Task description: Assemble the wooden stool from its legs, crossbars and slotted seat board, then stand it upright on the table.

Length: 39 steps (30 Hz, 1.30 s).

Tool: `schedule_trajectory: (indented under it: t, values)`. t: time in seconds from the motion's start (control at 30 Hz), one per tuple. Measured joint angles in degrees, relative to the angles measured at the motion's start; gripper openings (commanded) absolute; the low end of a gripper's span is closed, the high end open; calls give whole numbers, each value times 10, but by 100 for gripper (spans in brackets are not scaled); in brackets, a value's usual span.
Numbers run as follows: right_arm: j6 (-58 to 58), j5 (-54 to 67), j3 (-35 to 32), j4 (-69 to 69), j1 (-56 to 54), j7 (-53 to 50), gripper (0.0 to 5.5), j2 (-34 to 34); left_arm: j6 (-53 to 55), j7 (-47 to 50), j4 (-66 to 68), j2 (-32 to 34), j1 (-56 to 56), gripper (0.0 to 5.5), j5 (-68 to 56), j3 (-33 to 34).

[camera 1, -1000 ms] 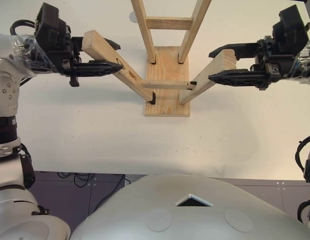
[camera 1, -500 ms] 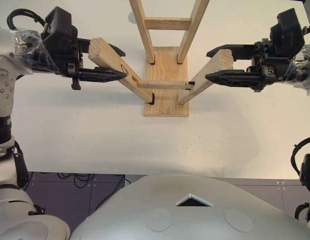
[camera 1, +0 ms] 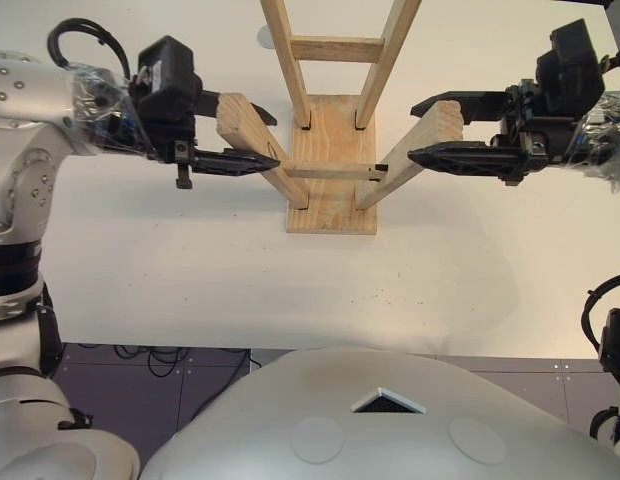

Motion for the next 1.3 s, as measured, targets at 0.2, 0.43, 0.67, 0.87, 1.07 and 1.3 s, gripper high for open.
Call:
schedule_trajectory:
  t: [0.2,0.43,0.67,0.87,1.07,1.3]
  values:
    - [-10,-4,-1,-10,8,-11,238,0,9,6,-13,0,-14,201,15,-13]
    - [-39,-29,9,-25,21,-54,270,13,-19,9,0,-15,-3,230,16,-16]
    - [-18,-44,66,-1,22,-102,349,92,-85,89,44,-95,35,300,55,-24]
    - [-12,-31,64,4,5,-103,349,98,-66,90,17,-80,73,300,31,21]
    - [-6,-9,28,9,6,-104,349,94,-13,90,-7,-66,125,300,-58,134]
    - [29,187,-116,52,-22,-158,355,136,16,179,23,-128,124,261,-192,284]
